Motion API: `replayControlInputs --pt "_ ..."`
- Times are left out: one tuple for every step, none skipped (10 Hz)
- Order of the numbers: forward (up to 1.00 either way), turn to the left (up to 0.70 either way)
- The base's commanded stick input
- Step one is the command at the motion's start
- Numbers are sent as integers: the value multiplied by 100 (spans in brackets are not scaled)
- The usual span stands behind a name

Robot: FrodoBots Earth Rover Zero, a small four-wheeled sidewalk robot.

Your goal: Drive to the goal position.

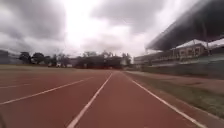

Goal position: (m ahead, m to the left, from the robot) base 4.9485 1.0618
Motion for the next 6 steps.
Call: replayControlInputs --pt "70 0" --pt "70 0" --pt "70 0" --pt "70 0" --pt "70 0" --pt "70 0"
